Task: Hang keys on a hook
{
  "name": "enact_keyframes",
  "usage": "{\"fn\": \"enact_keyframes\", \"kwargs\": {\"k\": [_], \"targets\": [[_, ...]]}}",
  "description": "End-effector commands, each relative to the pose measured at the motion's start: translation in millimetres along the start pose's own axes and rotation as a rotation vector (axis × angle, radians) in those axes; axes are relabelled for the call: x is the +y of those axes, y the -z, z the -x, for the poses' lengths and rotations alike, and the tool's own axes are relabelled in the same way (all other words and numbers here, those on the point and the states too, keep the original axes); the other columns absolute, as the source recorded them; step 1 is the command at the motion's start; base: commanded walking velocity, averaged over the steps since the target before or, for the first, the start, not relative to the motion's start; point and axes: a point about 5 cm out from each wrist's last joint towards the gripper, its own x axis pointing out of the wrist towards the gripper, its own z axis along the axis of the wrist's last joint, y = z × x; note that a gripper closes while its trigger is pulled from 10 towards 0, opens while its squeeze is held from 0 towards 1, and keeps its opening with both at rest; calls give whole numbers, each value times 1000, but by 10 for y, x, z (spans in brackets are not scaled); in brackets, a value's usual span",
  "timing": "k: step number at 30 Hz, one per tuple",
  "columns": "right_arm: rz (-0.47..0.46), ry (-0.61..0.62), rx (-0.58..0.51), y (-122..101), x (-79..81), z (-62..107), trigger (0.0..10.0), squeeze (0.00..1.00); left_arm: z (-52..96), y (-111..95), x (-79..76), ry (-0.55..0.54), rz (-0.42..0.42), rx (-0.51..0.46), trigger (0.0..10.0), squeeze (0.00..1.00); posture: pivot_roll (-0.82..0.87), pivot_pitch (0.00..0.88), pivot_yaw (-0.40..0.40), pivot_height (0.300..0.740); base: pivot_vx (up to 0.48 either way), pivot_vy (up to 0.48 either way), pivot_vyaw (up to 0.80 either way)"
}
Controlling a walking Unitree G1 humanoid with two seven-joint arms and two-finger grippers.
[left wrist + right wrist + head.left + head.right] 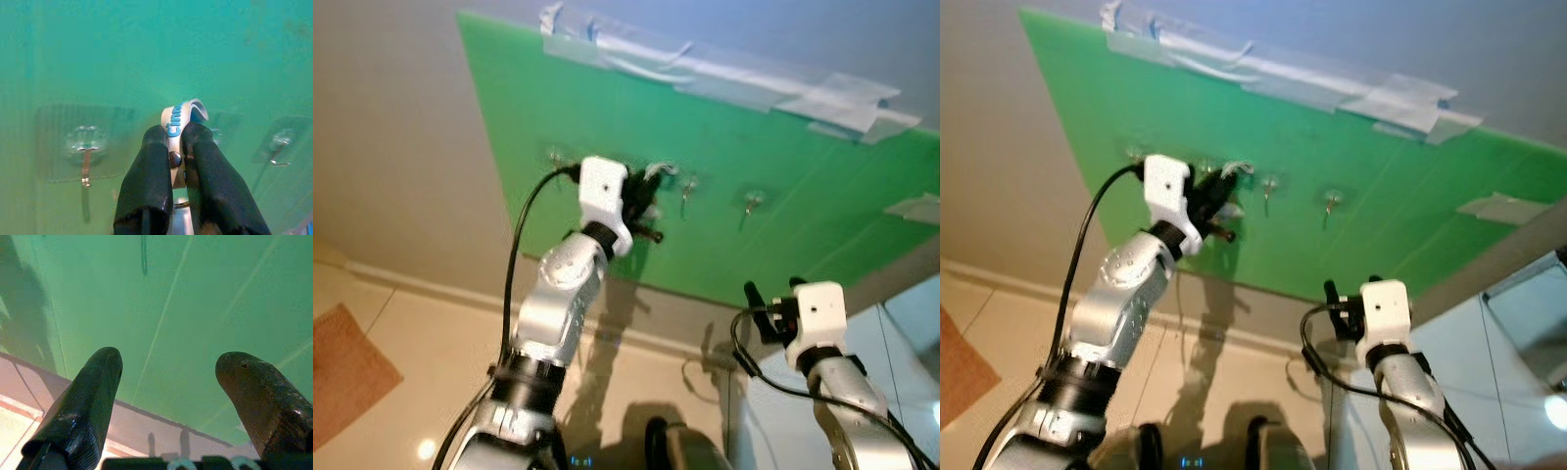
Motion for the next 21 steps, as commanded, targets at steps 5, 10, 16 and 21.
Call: {"fn": "enact_keyframes", "kwargs": {"k": [5, 10, 16, 21], "targets": [[-9, 23, 24, 86, 7, 20, 10000, 165, 207, 95, -191, 66, 18, 50, 0, 0, -170, 137, -56, 740, 0, 0, 0], [-13, 19, 24, 90, 26, 10, 10000, 161, 363, 111, -83, 7, 4, 78, 0, 0, -160, 142, -58, 740, 0, 0, 0], [-9, 8, 31, 106, 23, 12, 10000, 161, 494, 127, -33, -31, -10, 92, 0, 0, -147, 153, -74, 740, 0, 0, 0], [1, -4, 32, 99, 13, 0, 10000, 169, 498, 153, 58, -82, -43, 96, 0, 0, -148, 152, -88, 740, 0, 0, 0]]}}
